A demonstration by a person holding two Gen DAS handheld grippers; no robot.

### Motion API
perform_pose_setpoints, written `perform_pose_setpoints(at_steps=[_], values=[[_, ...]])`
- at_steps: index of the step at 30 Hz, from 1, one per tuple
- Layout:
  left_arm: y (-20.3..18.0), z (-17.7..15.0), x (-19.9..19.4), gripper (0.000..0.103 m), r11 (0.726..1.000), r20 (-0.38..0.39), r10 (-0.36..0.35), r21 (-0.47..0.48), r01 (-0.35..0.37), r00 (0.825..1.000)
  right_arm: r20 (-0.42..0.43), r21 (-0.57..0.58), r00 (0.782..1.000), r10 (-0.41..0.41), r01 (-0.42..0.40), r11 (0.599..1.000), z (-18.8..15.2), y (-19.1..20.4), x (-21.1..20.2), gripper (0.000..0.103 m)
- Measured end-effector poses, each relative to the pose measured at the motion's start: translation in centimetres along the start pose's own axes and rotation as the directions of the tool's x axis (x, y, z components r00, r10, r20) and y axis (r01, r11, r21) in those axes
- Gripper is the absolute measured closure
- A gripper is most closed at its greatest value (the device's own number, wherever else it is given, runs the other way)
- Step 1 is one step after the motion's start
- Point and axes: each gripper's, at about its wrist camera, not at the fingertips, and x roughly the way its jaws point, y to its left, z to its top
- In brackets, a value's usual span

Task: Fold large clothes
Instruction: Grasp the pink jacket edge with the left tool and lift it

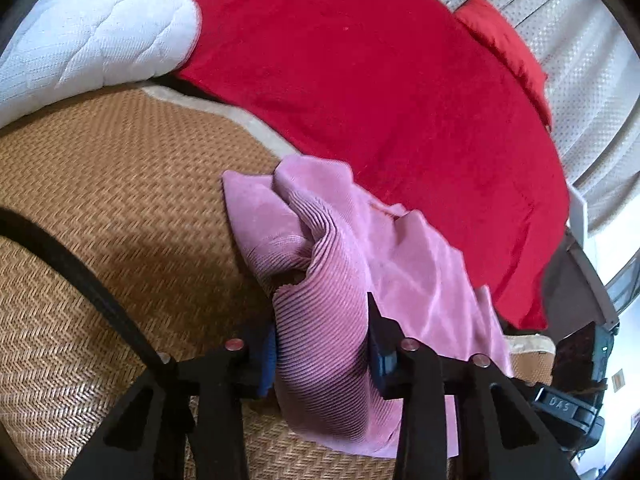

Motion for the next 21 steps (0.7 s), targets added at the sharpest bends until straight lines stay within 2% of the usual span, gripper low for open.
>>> perform_pose_setpoints(at_steps=[3, 4, 5, 6, 7, 8, 9, 10, 13, 17, 21], values=[[-0.4, 0.1, 0.1, 0.064, 1.000, 0.016, 0.001, 0.013, -0.001, 1.000, -0.008, 0.009, 1.000, 0.010, -0.009, 1.000, 0.1, -0.1, -0.1, 0.074], [-0.3, 0.0, 0.3, 0.054, 1.000, 0.013, -0.007, -0.002, 0.007, 1.000, -0.010, 0.015, 1.000, 0.014, -0.014, 1.000, 0.2, -0.2, -0.1, 0.074], [0.0, 0.0, 0.6, 0.031, 1.000, -0.001, -0.012, -0.025, 0.012, 1.000, -0.013, 0.021, 1.000, 0.019, -0.019, 1.000, 0.2, -0.3, -0.1, 0.074], [0.3, 0.0, 1.0, 0.024, 0.998, -0.024, -0.026, -0.056, 0.025, 0.999, -0.017, 0.027, 1.000, 0.024, -0.024, 0.999, 0.3, -0.4, -0.1, 0.074], [0.6, -0.2, 1.2, 0.024, 0.995, -0.036, -0.043, -0.087, 0.039, 0.998, -0.018, 0.031, 0.999, 0.028, -0.027, 0.999, 0.3, -0.4, -0.1, 0.074], [0.7, -0.4, 1.3, 0.027, 0.994, -0.034, -0.045, -0.099, 0.041, 0.998, -0.020, 0.032, 0.999, 0.029, -0.028, 0.999, 0.3, -0.4, 0.0, 0.074], [0.8, -0.4, 1.3, 0.036, 0.994, -0.026, -0.039, -0.100, 0.036, 0.999, -0.021, 0.030, 0.999, 0.027, -0.026, 0.999, 0.3, -0.4, 0.0, 0.074], [0.6, -0.4, 1.3, 0.055, 0.996, -0.021, -0.019, -0.085, 0.017, 1.000, -0.021, 0.027, 0.999, 0.025, -0.025, 0.999, 0.3, -0.3, 0.0, 0.074], [-0.5, -0.1, 1.0, 0.060, 1.000, -0.002, 0.000, -0.018, 0.000, 1.000, -0.023, 0.021, 0.999, 0.023, -0.023, 1.000, 0.3, -0.3, 0.0, 0.074], [-2.2, -0.1, 0.6, 0.063, 0.997, 0.033, 0.016, 0.070, -0.018, 0.999, -0.016, 0.018, 1.000, 0.015, -0.015, 1.000, 0.6, -0.2, -0.5, 0.074], [-3.0, 0.2, 0.4, 0.064, 0.996, 0.046, 0.004, 0.094, -0.008, 0.999, 0.092, -0.032, 0.992, -0.087, 0.090, 0.995, 1.2, 0.2, -2.9, 0.074]])
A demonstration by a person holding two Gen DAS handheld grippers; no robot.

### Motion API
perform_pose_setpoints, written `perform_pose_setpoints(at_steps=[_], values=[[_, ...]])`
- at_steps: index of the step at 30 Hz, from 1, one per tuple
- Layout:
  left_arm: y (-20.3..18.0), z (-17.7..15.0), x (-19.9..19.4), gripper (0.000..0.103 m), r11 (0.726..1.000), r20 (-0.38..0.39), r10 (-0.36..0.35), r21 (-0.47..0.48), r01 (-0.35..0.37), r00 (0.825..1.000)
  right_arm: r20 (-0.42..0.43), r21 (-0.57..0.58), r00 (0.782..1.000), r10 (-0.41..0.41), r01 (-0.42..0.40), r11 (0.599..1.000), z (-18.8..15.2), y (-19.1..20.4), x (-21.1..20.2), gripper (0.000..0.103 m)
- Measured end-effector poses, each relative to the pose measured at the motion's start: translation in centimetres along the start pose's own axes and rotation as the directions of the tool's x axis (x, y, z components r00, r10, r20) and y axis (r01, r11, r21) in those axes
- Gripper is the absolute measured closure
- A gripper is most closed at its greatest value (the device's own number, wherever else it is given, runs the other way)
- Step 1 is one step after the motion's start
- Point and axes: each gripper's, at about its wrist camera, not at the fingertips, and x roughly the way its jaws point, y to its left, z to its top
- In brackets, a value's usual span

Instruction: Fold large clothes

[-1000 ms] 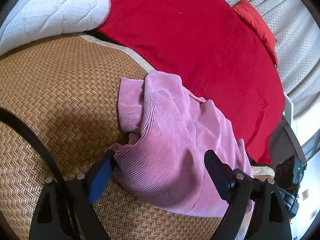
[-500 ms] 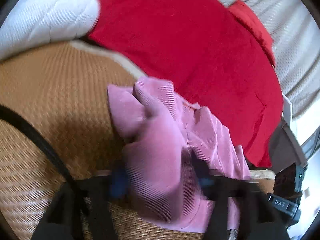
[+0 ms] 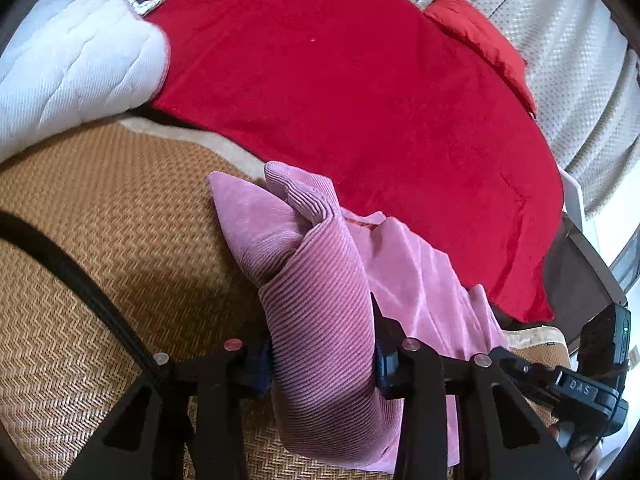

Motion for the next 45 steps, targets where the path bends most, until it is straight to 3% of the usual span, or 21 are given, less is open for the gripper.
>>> perform_pose_setpoints(at_steps=[2, 4, 8, 12, 15, 16, 17, 18, 21, 25, 31, 33, 34, 35, 36, 37, 42, 44, 45], values=[[-0.9, 0.3, -0.3, 0.064, 1.000, 0.007, 0.002, 0.029, -0.002, 1.000, 0.012, 0.004, 0.999, -0.043, 0.043, 0.999, 0.2, -0.8, -0.2, 0.074], [-2.4, 0.6, -0.4, 0.065, 0.997, 0.023, -0.005, 0.077, 0.004, 1.000, -0.084, 0.040, 0.994, -0.074, 0.078, 0.996, -0.1, -2.4, 1.7, 0.073], [-7.4, 0.7, -1.2, 0.067, 0.969, 0.063, -0.040, 0.245, 0.023, 0.997, -0.102, 0.074, 0.995, 0.004, 0.003, 0.997, 0.1, -3.8, 1.0, 0.074], [-13.6, -1.4, -1.0, 0.068, 0.898, 0.048, -0.113, 0.433, 0.081, 0.992, -0.043, 0.143, 0.996, 0.075, -0.068, 0.987, 0.7, -6.3, -1.8, 0.070], [-18.3, -5.0, 0.4, 0.068, 0.810, -0.045, -0.154, 0.566, 0.152, 0.987, 0.043, 0.197, 0.988, 0.149, -0.154, 0.968, 1.6, -9.0, -4.3, 0.068], [-19.3, -6.0, 1.2, 0.068, 0.785, -0.069, -0.144, 0.599, 0.157, 0.987, 0.068, 0.223, 0.984, 0.166, -0.177, 0.959, 1.9, -9.9, -4.9, 0.043], [-19.8, -6.9, 2.0, 0.068, 0.769, -0.092, -0.131, 0.619, 0.160, 0.987, 0.090, 0.267, 0.976, 0.196, -0.214, 0.940, 2.3, -11.2, -5.5, 0.012], [-20.1, -7.5, 2.8, 0.068, 0.760, -0.114, -0.121, 0.628, 0.166, 0.986, 0.109, 0.290, 0.969, 0.221, -0.244, 0.926, 2.6, -11.9, -5.7, 0.010], [-19.6, -7.2, 3.6, 0.068, 0.770, -0.137, -0.150, 0.605, 0.203, 0.979, 0.139, 0.321, 0.932, 0.335, -0.362, 0.875, 3.8, -13.0, -5.5, 0.010], [-18.4, -6.3, 3.3, 0.068, 0.790, -0.154, -0.190, 0.563, 0.244, 0.970, 0.021, 0.295, 0.930, 0.367, -0.357, 0.887, 5.7, -11.8, -1.6, 0.010], [-18.7, -6.9, 3.1, 0.068, 0.762, -0.158, -0.194, 0.598, 0.250, 0.968, -0.057, 0.275, 0.887, 0.457, -0.426, 0.862, 6.3, -8.6, 2.6, 0.010], [-18.7, -7.1, 2.8, 0.068, 0.758, -0.162, -0.201, 0.599, 0.258, 0.966, -0.063, 0.234, 0.898, 0.435, -0.411, 0.881, 6.8, -7.0, 3.7, 0.010], [-18.8, -7.0, 2.6, 0.068, 0.756, -0.164, -0.204, 0.600, 0.262, 0.965, -0.064, 0.211, 0.911, 0.408, -0.387, 0.898, 7.1, -6.4, 4.3, 0.011], [-18.8, -7.1, 2.4, 0.068, 0.752, -0.167, -0.208, 0.603, 0.266, 0.964, -0.069, 0.194, 0.919, 0.388, -0.369, 0.909, 7.3, -6.0, 4.8, 0.024], [-18.9, -7.0, 2.3, 0.068, 0.747, -0.168, -0.208, 0.609, 0.267, 0.964, -0.085, 0.173, 0.926, 0.368, -0.350, 0.921, 7.2, -5.8, 5.3, 0.042], [-19.0, -6.9, 2.0, 0.069, 0.740, -0.166, -0.209, 0.618, 0.267, 0.964, -0.111, 0.135, 0.937, 0.330, -0.315, 0.939, 7.1, -5.5, 5.7, 0.081], [-21.0, -5.8, 1.2, 0.071, 0.715, -0.179, -0.298, 0.609, 0.344, 0.937, -0.066, 0.048, 0.967, 0.245, -0.242, 0.969, 7.5, -5.4, 2.7, 0.086], [-22.4, -5.3, 0.4, 0.071, 0.693, -0.172, -0.367, 0.605, 0.392, 0.914, 0.007, 0.035, 0.969, 0.247, -0.247, 0.968, 8.1, -5.7, 0.0, 0.087], [-23.3, -5.1, -0.1, 0.071, 0.672, -0.171, -0.415, 0.604, 0.428, 0.893, 0.036, 0.030, 0.969, 0.244, -0.245, 0.969, 8.4, -6.0, -1.2, 0.087]])
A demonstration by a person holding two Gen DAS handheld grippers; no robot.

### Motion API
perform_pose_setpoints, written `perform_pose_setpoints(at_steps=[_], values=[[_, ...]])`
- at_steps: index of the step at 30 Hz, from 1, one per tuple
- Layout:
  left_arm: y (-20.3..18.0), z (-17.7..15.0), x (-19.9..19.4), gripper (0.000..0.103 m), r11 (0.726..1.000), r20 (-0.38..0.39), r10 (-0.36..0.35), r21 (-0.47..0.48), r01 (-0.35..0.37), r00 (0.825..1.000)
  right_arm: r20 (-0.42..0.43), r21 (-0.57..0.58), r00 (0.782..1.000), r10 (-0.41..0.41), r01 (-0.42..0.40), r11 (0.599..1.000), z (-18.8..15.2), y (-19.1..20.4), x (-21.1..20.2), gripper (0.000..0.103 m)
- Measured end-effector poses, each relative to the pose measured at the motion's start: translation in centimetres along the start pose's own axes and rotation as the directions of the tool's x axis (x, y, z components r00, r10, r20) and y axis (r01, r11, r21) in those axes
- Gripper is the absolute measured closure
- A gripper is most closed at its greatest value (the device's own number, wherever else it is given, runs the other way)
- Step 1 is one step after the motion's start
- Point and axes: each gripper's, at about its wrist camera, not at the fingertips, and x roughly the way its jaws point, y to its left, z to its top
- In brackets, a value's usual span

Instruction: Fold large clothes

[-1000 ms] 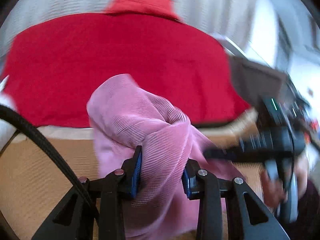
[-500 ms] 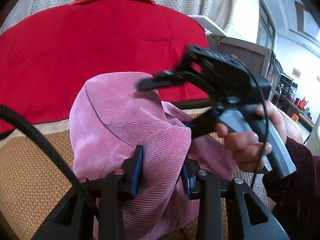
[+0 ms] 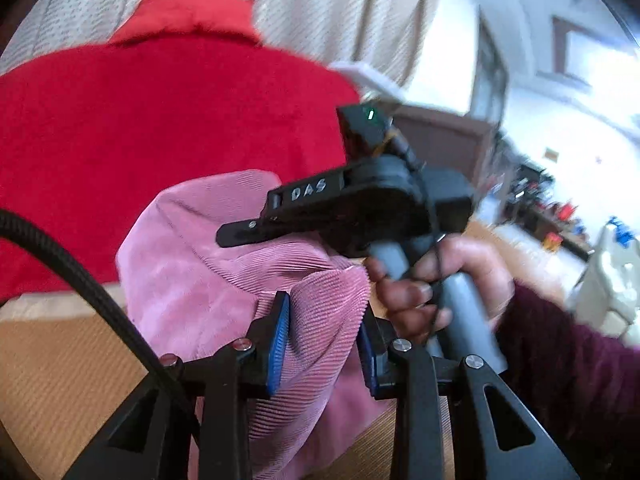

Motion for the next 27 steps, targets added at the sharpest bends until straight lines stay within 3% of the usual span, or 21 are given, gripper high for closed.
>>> perform_pose_setpoints(at_steps=[3, 5, 6, 7, 8, 11, 13, 17, 21, 24, 27], values=[[-0.7, 1.2, -0.7, 0.062, 0.995, 0.052, -0.099, -0.006, 0.099, 0.994, 0.103, -0.015, 0.994, -0.036, 0.038, 0.999, 1.0, -0.9, -3.5, 0.089], [-0.4, 1.7, -1.9, 0.040, 0.984, 0.085, -0.171, -0.027, 0.174, 0.982, 0.136, 0.018, 0.986, -0.096, 0.094, 0.995, 1.5, -3.1, -5.1, 0.089], [0.1, 1.9, -2.7, 0.035, 0.981, 0.111, -0.187, -0.031, 0.191, 0.976, 0.137, 0.042, 0.984, -0.116, 0.111, 0.993, 1.5, -4.4, -5.3, 0.089], [1.0, 2.3, -3.0, 0.027, 0.985, 0.150, -0.161, -0.043, 0.170, 0.975, 0.132, 0.070, 0.982, -0.139, 0.130, 0.989, 1.4, -5.8, -5.4, 0.089], [2.0, 1.9, -3.7, 0.025, 0.989, 0.161, -0.119, -0.064, 0.131, 0.980, 0.113, 0.109, 0.978, -0.176, 0.164, 0.980, 1.1, -7.8, -5.1, 0.089], [5.8, 0.9, -1.3, 0.026, 0.981, 0.039, -0.006, -0.195, 0.014, 0.999, 0.035, 0.153, 0.977, -0.208, 0.201, 0.968, 0.2, -11.2, -3.3, 0.089], [6.9, -0.6, 1.4, 0.027, 0.970, -0.065, 0.047, -0.235, -0.061, 0.997, -0.028, 0.187, 0.977, -0.209, 0.211, 0.959, -0.7, -12.6, -1.5, 0.089], [4.9, -1.6, 5.2, 0.031, 0.985, -0.175, 0.043, -0.156, -0.071, 0.984, -0.033, 0.147, 0.970, -0.240, 0.242, 0.959, -1.5, -11.9, -1.4, 0.089], [2.5, -3.8, 7.8, 0.030, 0.986, -0.290, 0.152, -0.024, -0.166, 0.945, -0.020, 0.163, 0.964, -0.266, 0.266, 0.950, -2.6, -12.2, -1.6, 0.088], [0.9, -4.4, 9.5, 0.029, 0.974, -0.325, 0.227, 0.084, -0.211, 0.918, -0.012, 0.207, 0.962, -0.273, 0.270, 0.940, -3.3, -11.9, -2.8, 0.082], [0.2, -4.7, 10.1, 0.029, 0.969, -0.332, 0.248, 0.077, -0.236, 0.910, 0.006, 0.215, 0.930, -0.368, 0.358, 0.909, -3.5, -10.2, -5.9, 0.078]])
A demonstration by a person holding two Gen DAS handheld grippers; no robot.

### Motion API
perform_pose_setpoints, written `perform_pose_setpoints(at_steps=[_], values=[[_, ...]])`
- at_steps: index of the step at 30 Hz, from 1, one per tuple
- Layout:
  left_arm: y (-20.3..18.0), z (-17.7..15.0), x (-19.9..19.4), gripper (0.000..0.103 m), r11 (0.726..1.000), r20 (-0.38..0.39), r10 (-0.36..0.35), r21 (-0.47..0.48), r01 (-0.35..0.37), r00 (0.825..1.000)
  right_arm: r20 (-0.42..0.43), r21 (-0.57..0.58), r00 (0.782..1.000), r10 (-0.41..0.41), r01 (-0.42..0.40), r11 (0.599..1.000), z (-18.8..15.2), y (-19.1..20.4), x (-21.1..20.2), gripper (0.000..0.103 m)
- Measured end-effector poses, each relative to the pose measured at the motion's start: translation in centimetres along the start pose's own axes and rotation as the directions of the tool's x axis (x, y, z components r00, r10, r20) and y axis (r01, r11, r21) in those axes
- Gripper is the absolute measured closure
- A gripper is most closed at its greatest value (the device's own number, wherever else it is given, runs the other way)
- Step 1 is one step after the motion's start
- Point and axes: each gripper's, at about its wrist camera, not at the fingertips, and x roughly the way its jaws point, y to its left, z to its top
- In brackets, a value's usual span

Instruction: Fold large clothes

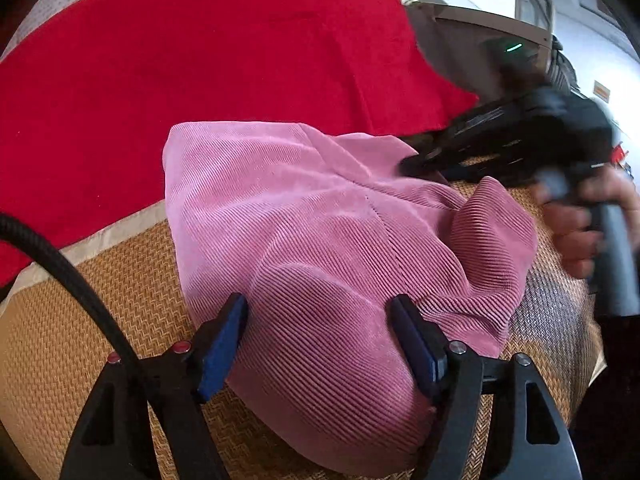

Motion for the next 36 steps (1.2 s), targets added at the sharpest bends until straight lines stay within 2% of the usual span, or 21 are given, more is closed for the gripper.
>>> perform_pose_setpoints(at_steps=[2, 5, 8, 11, 12, 14, 16, 18, 21, 24, 27, 30, 33, 36], values=[[-0.6, 0.0, 0.1, 0.029, 1.000, 0.008, 0.008, 0.007, -0.008, 1.000, 0.072, -0.029, 0.997, -0.007, 0.009, 1.000, -0.3, 0.4, -3.2, 0.078], [-0.9, 0.4, 0.1, 0.028, 1.000, 0.021, -0.009, -0.007, 0.009, 1.000, 0.113, -0.105, 0.990, 0.089, -0.077, 0.992, -1.9, 1.7, -6.8, 0.078], [0.8, -0.4, -1.7, 0.027, 1.000, 0.031, -0.003, -0.008, 0.003, 1.000, 0.095, -0.194, 0.977, 0.191, -0.171, 0.966, -4.6, 3.9, -8.2, 0.078], [0.8, -1.2, -4.4, 0.027, 1.000, 0.056, -0.011, 0.012, 0.011, 0.998, 0.045, -0.196, 0.969, 0.245, -0.232, 0.953, -6.2, 4.8, -7.6, 0.078], [0.8, -1.2, -5.4, 0.026, 1.000, 0.083, -0.005, 0.018, 0.003, 0.997, 0.009, -0.199, 0.976, 0.218, -0.212, 0.957, -6.6, 4.9, -6.8, 0.078], [1.4, -1.8, -7.0, 0.026, 1.000, 0.119, 0.020, 0.020, -0.023, 0.993, -0.066, -0.193, 0.993, 0.101, -0.112, 0.975, -7.3, 4.2, -4.8, 0.082], [2.1, -2.2, -6.4, 0.026, 0.999, 0.080, 0.035, 0.006, -0.036, 0.996, -0.131, -0.181, 0.991, 0.028, -0.052, 0.982, -8.1, 3.1, -3.2, 0.082], [2.3, -2.8, -4.5, 0.025, 0.999, 0.028, 0.032, -0.011, -0.032, 0.999, -0.115, -0.222, 0.993, -0.018, -0.008, 0.975, -8.8, 3.2, -3.1, 0.082], [1.7, -3.2, -3.4, 0.025, 1.000, 0.000, 0.030, -0.003, -0.030, 1.000, -0.106, -0.242, 0.992, -0.071, 0.043, 0.969, -9.7, 4.0, -2.3, 0.082], [2.6, -4.0, -2.1, 0.024, 0.996, -0.049, -0.015, -0.084, 0.011, 0.999, -0.109, -0.246, 0.990, -0.088, 0.059, 0.967, -10.3, 5.0, -0.6, 0.082], [2.2, -3.9, -2.0, 0.024, 0.997, -0.053, -0.005, -0.074, 0.001, 0.999, -0.122, -0.224, 0.990, -0.071, 0.042, 0.974, -10.2, 5.2, -0.4, 0.082], [2.3, -3.6, -2.1, 0.024, 0.997, -0.043, 0.005, -0.083, -0.008, 0.999, -0.125, -0.201, 0.991, -0.048, 0.022, 0.979, -8.4, 5.0, -2.0, 0.081], [2.0, -3.4, -2.1, 0.022, 0.997, -0.042, 0.014, -0.080, -0.017, 0.999, -0.060, -0.197, 0.998, 0.012, -0.024, 0.980, -6.7, 6.3, -3.6, 0.079], [2.2, -3.2, -2.2, 0.021, 0.997, -0.043, 0.018, -0.077, -0.021, 0.999, 0.003, -0.219, 1.000, -0.021, 0.021, 0.975, -4.3, 7.1, -3.6, 0.079]])
